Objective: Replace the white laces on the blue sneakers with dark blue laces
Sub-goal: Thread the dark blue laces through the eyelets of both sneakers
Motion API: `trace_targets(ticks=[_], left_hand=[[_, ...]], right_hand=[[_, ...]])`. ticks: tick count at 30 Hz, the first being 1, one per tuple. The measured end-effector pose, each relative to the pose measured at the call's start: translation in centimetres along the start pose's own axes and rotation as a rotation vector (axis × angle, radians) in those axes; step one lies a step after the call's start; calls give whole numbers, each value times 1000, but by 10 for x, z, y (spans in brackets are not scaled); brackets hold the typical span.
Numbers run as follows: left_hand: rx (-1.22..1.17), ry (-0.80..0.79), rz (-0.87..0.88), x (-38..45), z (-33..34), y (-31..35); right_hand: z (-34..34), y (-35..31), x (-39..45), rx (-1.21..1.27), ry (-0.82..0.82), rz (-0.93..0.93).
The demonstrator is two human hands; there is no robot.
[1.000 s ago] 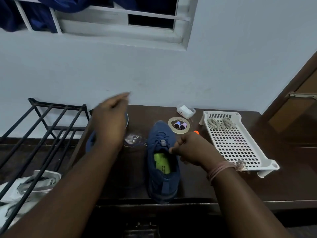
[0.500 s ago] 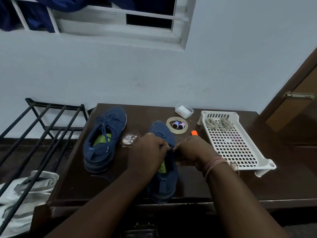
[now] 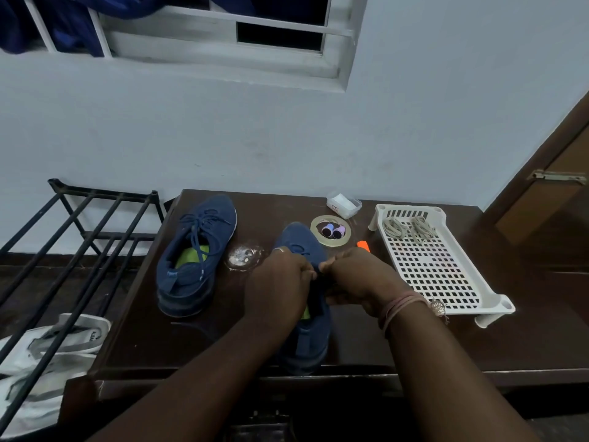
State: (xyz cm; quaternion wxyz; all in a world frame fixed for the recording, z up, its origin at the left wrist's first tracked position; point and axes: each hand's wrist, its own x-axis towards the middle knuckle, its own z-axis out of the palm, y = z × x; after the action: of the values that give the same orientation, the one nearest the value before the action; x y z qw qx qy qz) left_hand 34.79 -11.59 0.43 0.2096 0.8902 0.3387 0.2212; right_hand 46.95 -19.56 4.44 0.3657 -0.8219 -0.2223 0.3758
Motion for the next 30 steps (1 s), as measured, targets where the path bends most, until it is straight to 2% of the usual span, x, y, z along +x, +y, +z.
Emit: trace_targets(ticks=[4,9,13,15,18,20,22,24,27,28,30], left_hand=[[-33,-62,-26,1,-3,6],[-141,-231,-93,11,-10,7],[-223,-279,-119,11,-23,12],[-292,-181,-198,16,-37,10],[-326,17,-302,29,-56,0],[-411,3,-382,33,-58,-9],[-493,-124,-446,32,-53,-13],[-426,-273,-434,28,-44,-12],[-217,-395,-332,23,-38,-10],[-187,-394,-319,22,-38,-11],[-157,-376,-326,23,-39,-17]], right_hand=[[1,-3,1,24,-27,54],[1,-1,7,75,-33,97],[3,0,6,58,47,48],[-3,-4,9,190,156,-9],[-17,-16,10,538,555,-237],[-23,-24,-1,627,793,-429],[-24,-26,-10,456,856,-528],[-21,-20,-7,154,654,-474],[-9,-8,-3,-412,126,-247],[-4,-6,-3,-522,40,-214],[0,-8,-7,-606,33,-200]])
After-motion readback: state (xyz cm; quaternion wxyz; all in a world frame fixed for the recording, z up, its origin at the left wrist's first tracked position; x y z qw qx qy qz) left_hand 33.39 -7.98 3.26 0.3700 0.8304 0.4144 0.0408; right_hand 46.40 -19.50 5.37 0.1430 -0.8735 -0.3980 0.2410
